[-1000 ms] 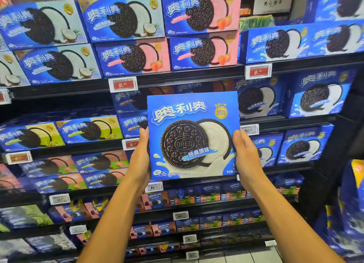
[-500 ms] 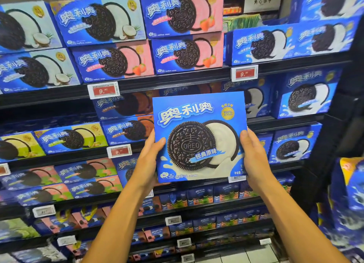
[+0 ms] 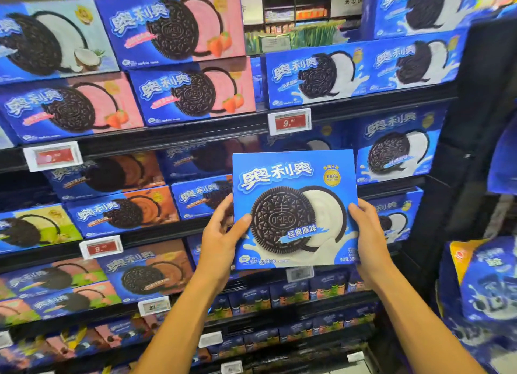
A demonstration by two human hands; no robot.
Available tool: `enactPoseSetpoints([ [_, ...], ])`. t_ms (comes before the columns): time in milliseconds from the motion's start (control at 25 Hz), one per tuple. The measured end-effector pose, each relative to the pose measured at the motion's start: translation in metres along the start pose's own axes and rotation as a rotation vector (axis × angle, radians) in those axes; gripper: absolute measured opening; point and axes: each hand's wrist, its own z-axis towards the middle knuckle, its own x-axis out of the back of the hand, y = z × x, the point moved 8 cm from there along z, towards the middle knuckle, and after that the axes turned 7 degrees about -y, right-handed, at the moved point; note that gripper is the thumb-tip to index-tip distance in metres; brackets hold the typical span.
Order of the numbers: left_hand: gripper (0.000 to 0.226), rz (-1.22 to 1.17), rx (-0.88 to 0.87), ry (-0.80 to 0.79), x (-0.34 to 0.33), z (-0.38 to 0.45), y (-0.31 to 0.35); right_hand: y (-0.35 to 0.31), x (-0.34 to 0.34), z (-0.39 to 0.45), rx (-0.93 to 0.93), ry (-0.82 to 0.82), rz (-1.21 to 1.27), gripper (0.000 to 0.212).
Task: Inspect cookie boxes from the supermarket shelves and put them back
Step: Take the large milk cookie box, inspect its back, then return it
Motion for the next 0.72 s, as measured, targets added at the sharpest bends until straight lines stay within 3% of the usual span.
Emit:
enactPoseSetpoints([
  [120,0.049,0.059,0.019,0.030,-0.024,0.020,-0.016,-0.005,0.028,0.030,-0.016,-0.015,-0.038,0.041],
  [400,0.051,0.372,0.034,0.043,-0.066,0.057,-0.026,-0.013,0.069,0.081,0.059,-0.042,-0.315,0.010],
  [600,0.045,0.509,0.044,0.079,-0.058,0.079,-0.018,-0.032,0.058,0.106,0.194,-0.147,-0.534,0.010],
  [720,0.044,0.514,0.064,0.110,-0.063,0.084,-0.019,-0.038,0.057,0.120,0.203,-0.122,-0.579,0.013],
])
